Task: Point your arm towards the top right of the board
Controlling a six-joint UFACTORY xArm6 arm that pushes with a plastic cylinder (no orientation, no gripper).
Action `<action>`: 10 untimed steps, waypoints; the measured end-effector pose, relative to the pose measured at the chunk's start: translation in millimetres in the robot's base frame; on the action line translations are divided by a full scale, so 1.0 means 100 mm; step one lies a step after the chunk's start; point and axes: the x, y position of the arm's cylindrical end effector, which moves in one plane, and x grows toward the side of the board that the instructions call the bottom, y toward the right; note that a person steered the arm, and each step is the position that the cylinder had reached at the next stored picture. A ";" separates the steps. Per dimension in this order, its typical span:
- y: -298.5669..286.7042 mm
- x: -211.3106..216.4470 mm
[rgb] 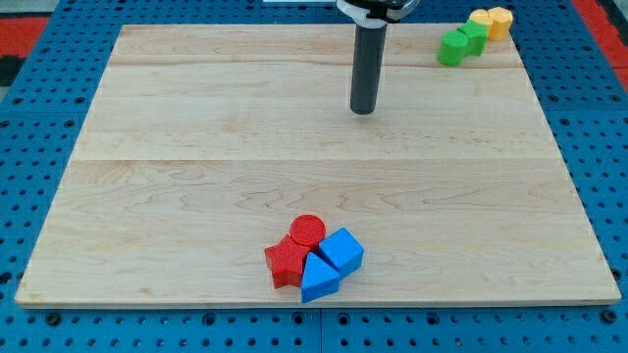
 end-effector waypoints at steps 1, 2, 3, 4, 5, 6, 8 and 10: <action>0.00 0.00; 0.01 0.00; 0.02 -0.05; 0.03 -0.05; 0.00 -0.07; -0.01 -0.25; -0.03 -0.78; 0.07 -1.29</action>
